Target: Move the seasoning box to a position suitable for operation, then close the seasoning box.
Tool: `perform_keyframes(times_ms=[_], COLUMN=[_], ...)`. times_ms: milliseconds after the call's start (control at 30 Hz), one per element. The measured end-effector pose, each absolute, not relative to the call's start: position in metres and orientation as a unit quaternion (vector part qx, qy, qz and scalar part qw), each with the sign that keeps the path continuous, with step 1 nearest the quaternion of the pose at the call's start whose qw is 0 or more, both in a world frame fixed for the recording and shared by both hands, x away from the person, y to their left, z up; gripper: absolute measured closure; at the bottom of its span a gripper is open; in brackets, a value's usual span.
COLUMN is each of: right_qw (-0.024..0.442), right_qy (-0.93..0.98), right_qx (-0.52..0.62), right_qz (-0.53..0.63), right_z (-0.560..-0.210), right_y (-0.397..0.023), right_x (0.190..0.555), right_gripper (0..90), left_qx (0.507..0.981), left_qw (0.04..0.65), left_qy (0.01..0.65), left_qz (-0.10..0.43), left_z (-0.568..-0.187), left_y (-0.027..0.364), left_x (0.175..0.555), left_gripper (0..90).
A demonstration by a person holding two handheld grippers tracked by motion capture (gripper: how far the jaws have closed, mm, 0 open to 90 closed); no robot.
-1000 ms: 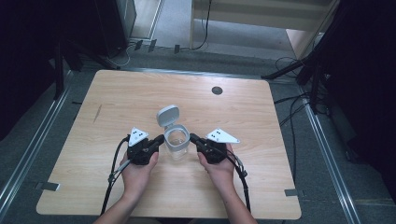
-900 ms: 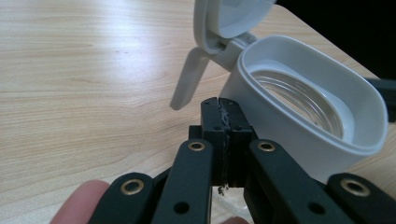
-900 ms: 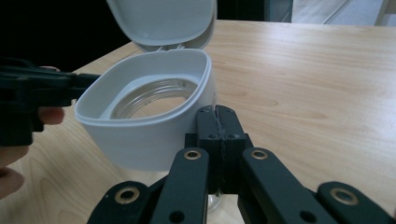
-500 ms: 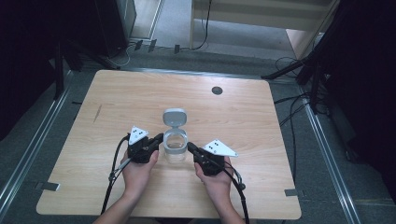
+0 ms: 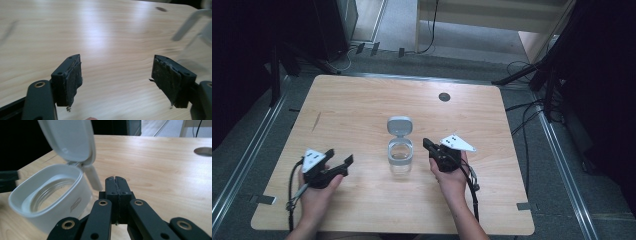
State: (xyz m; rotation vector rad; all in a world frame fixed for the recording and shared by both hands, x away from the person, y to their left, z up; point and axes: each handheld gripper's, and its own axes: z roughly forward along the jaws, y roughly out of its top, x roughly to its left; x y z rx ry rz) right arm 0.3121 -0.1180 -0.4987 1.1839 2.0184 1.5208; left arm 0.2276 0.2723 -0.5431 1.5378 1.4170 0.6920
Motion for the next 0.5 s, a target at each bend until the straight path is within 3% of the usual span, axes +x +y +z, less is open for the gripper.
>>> perform_keyframes(times_ms=[200,500], right_qw=[0.180,0.179], right_qy=[0.713,0.712], right_qx=[0.412,0.408], right_qz=[0.537,0.543], right_z=[-0.490,-0.476], right_y=[-0.112,-0.102], right_x=[0.329,0.355], right_gripper=[90.0,90.0], left_qx=[0.609,0.616], left_qw=[0.435,0.446], left_qy=[0.597,0.588], left_qz=[0.287,0.277], left_z=[-0.548,-0.551], left_y=[0.310,0.307], left_x=[0.210,0.213], left_gripper=[23.1,23.5])
